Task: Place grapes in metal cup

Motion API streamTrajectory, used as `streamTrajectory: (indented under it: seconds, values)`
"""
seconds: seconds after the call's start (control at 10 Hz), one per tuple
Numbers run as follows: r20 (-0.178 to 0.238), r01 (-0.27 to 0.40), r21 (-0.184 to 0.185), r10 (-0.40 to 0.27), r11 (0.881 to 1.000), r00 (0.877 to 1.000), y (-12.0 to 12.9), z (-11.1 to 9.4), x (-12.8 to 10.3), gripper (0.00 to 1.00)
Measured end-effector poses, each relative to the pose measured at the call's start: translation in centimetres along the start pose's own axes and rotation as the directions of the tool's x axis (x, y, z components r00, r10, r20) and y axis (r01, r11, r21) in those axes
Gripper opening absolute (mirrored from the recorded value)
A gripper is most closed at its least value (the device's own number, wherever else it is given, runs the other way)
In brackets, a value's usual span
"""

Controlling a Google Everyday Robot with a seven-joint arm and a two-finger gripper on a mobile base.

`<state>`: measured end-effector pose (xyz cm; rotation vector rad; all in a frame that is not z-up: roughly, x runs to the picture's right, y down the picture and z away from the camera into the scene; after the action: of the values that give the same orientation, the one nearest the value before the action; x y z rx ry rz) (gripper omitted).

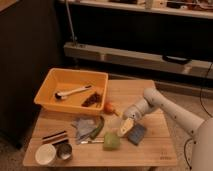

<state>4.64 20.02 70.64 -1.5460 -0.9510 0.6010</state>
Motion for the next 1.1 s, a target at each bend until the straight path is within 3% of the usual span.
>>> streamTrajectory:
  seconds: [0.9, 1.0, 1.1]
  values:
    - [-0.005, 0.001, 0.003, -0.001, 1.000, 1.000, 0.03, -0.03, -0.03, 0.80]
    - [-0.012, 0.003, 0.008, -0.003, 1.000, 1.000, 0.06, -0.09, -0.09, 0.80]
    - [-0.046, 0.035, 0.046, -0.033, 0.998, 0.998, 0.16, -0.55, -0.76, 0.80]
